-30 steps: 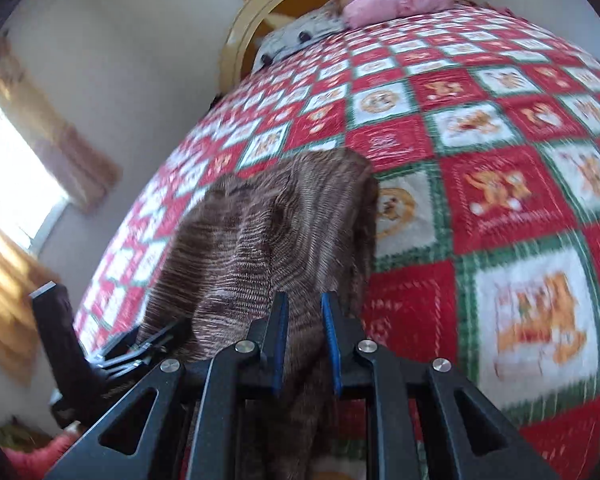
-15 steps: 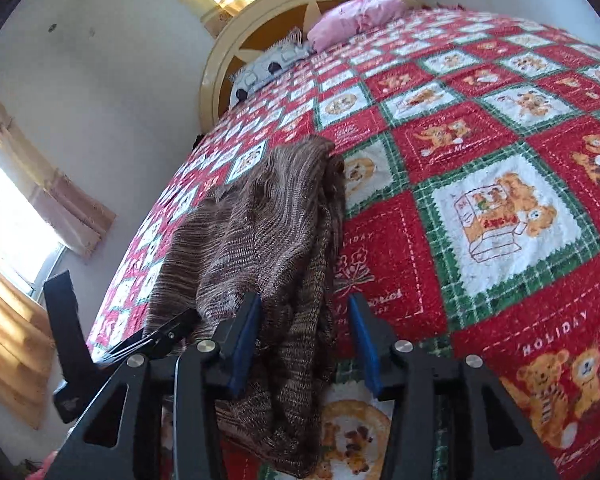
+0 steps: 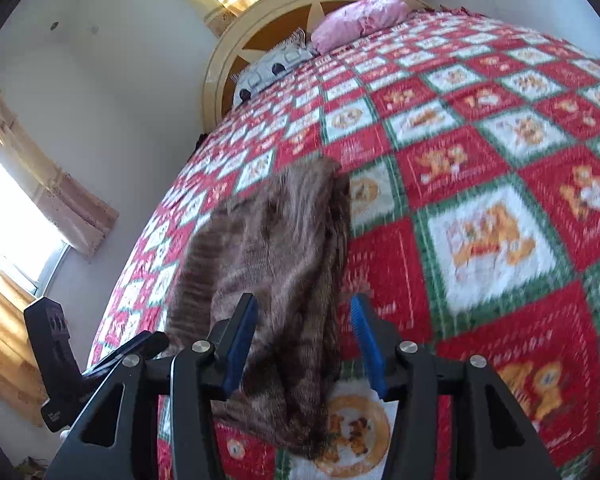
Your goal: Fold small clothes
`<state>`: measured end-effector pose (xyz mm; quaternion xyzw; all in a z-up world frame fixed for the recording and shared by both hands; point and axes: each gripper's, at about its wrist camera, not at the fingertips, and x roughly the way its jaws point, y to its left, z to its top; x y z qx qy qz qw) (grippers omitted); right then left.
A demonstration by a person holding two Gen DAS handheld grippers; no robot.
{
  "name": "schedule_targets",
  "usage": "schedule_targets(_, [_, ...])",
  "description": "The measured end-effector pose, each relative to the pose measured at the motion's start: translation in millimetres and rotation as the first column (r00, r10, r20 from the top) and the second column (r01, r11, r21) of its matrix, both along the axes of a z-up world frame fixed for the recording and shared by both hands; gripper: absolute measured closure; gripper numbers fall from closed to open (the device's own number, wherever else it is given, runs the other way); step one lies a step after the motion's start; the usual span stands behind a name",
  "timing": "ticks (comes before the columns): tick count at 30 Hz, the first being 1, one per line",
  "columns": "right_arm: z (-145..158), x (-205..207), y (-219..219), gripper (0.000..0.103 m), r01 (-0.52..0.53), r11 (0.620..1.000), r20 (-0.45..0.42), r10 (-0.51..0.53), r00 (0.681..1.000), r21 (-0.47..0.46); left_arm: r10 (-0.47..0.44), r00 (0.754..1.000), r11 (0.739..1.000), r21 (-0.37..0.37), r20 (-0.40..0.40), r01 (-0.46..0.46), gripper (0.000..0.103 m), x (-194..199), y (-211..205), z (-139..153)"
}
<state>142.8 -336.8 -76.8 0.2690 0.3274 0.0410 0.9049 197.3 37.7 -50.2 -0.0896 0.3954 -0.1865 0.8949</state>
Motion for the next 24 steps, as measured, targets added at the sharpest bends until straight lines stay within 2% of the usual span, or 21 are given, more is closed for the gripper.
schedule_targets(3, [1.0,14.1,-1.6,0.047,0.005,0.999,-0.015,-0.006,1.0,-0.039,-0.022,1.0,1.0,0.008,-0.016,0.022,0.007,24.0,-4.7,4.2])
schedule_targets(5, [-4.1,22.8,-2.4,0.047,0.006,0.999,-0.035,-0.007,0.999,-0.035,-0.052,0.996,0.998,0.02,-0.066,0.054,0.025,46.1,-11.7,-1.2])
schedule_targets(6, [-5.9,25.5,-2.6,0.047,0.009,0.999,-0.039,-0.01,0.999,-0.035,-0.059,0.994,0.998,0.011,-0.091,0.06,0.031,54.1,-11.8,-4.9])
schedule_targets(7, [-8.1,28.6,-2.6,0.047,0.014,0.999,-0.044,-0.016,0.999,-0.037,-0.068,0.99,0.998,-0.007,-0.122,0.068,0.042,63.2,-13.5,-9.6])
schedule_targets(9, [-11.1,33.0,-3.0,0.047,0.022,0.999,-0.048,-0.023,0.999,-0.026,-0.074,0.986,0.997,-0.013,-0.148,0.073,0.042,74.6,-23.5,-13.3])
schedule_targets(12, [-11.2,40.0,-5.0,0.047,0.04,0.999,-0.034,-0.04,0.999,-0.012,-0.052,0.989,0.998,0.038,-0.139,0.058,0.042,86.5,-31.5,-19.4])
schedule_targets(13, [-11.0,43.0,-6.2,0.047,0.048,0.999,-0.028,-0.049,0.998,-0.014,-0.039,0.988,0.998,0.035,-0.15,0.045,0.041,89.4,-28.6,-23.4])
schedule_targets(16, [-18.2,55.0,-5.3,0.047,0.051,0.999,-0.04,-0.051,0.998,-0.012,-0.02,0.978,0.999,-0.033,-0.206,0.013,0.027,93.2,-15.4,-43.8])
schedule_targets(18, [-31.8,66.2,2.9,0.047,0.012,1.0,-0.077,-0.013,0.997,-0.023,-0.032,0.987,0.998,-0.063,-0.16,0.022,0.027,86.4,-11.6,-46.0])
schedule_targets(20, [-32.3,66.3,12.8,0.047,0.005,0.995,-0.065,-0.011,0.998,-0.098,-0.047,0.99,0.999,-0.031,-0.132,0.043,0.027,81.0,-15.8,-45.2])
schedule_targets(24, [-32.0,68.4,18.2,0.047,-0.034,0.993,-0.064,0.027,0.998,-0.114,-0.03,0.99,0.998,-0.059,-0.138,0.022,0.029,79.9,-13.2,-46.2])
